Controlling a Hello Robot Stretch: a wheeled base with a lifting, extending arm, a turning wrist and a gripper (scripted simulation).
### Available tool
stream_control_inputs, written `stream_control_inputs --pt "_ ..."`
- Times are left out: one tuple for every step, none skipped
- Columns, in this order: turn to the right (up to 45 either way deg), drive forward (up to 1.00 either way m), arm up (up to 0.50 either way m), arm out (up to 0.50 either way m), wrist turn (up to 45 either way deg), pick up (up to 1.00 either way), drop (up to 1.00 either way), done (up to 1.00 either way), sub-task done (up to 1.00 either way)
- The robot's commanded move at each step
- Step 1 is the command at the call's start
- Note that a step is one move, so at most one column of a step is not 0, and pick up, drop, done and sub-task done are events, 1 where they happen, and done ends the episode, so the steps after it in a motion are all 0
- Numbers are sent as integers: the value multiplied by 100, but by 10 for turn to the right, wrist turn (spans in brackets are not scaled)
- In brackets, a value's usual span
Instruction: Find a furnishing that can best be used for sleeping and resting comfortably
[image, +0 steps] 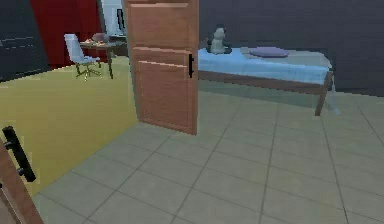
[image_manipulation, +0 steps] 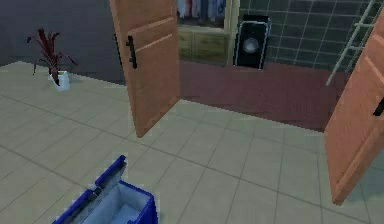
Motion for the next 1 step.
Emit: stream_control_inputs --pt "30 0 0 0 0 0 0 0 0"
